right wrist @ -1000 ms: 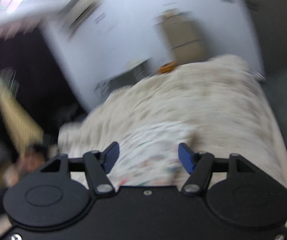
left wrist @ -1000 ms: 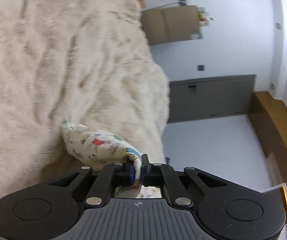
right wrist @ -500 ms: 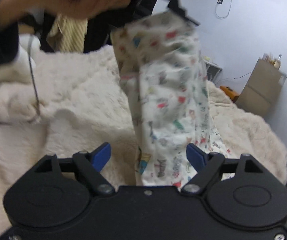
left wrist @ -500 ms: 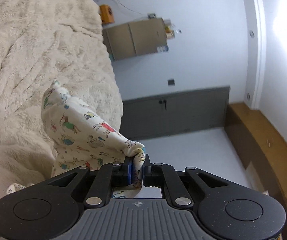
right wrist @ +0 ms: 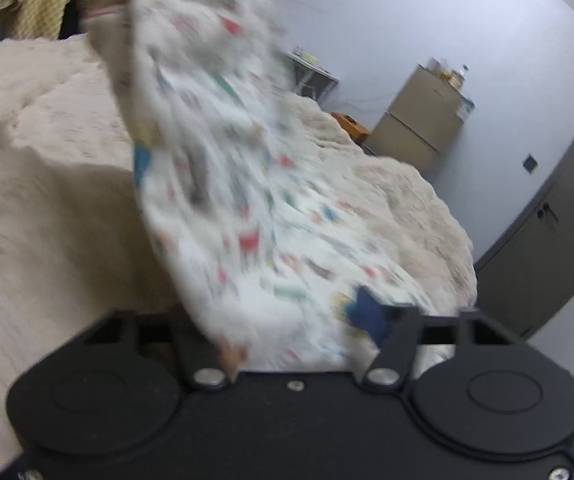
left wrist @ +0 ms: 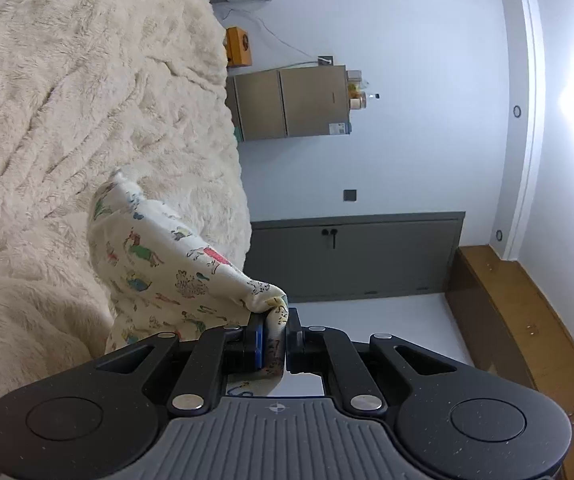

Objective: Fold clothes

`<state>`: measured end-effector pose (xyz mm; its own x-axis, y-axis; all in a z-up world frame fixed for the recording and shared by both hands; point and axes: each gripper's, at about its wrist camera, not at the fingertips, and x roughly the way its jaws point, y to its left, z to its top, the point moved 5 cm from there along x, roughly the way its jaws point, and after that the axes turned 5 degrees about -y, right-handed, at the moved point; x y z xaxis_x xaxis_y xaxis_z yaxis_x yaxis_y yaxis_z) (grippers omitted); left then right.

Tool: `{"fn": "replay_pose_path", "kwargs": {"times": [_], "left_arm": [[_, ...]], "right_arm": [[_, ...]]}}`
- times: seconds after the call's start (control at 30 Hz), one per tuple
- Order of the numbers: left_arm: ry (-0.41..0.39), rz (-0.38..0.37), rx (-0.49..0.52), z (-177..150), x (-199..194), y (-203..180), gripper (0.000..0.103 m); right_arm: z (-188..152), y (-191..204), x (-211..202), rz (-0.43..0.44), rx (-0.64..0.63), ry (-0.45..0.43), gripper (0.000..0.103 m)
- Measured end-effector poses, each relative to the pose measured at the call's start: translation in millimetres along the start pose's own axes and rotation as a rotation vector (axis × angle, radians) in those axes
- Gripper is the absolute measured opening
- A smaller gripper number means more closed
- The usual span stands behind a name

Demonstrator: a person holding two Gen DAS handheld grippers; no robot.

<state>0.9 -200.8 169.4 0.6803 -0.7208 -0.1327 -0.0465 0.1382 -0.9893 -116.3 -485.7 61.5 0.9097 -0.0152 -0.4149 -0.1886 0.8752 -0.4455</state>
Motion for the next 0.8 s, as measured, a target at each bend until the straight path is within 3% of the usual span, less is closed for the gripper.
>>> {"fn": "replay_pose_path", "kwargs": {"times": [0.07, 0.23, 0.3, 0.37, 0.5, 0.6, 0.67, 0.73, 0.8], "left_arm": [[-0.003, -0.008, -0.011, 1, 5, -4, 0.005], [0.019, -0.037, -0.013, 2, 21, -31, 0.004], [0.037, -0.074, -0.011, 1, 25, -48, 0.004], [0.061, -0.135, 0.012, -4, 23, -66, 0.004], [0.063, -0.253, 0.061, -6, 6, -82, 0.002], [0.076, -0.214, 0.128, -9, -2, -60, 0.003], [0.084, -0.094, 0.204, -15, 0, -23, 0.006], [0.102, 0.002, 0.270, -24, 7, 6, 0.044], [0.171, 0.071, 0.307, -39, 19, 42, 0.047]], "right_arm": [[4, -21, -9, 0.000, 0.018, -0.019, 0.011], [37, -80, -51, -0.087, -0.085, -0.092, 0.009], [51, -100, -68, -0.134, -0.134, -0.124, 0.008], [60, -115, -91, -0.247, -0.219, -0.176, 0.008], [52, -129, -126, -0.362, -0.264, -0.232, 0.009], [25, -125, -139, -0.306, -0.238, -0.211, 0.009], [0, -112, -137, -0.207, -0.236, -0.165, 0.009], [-11, -101, -133, -0.183, -0.262, -0.117, 0.008], [-25, -89, -128, -0.196, -0.314, -0.064, 0.008]]}}
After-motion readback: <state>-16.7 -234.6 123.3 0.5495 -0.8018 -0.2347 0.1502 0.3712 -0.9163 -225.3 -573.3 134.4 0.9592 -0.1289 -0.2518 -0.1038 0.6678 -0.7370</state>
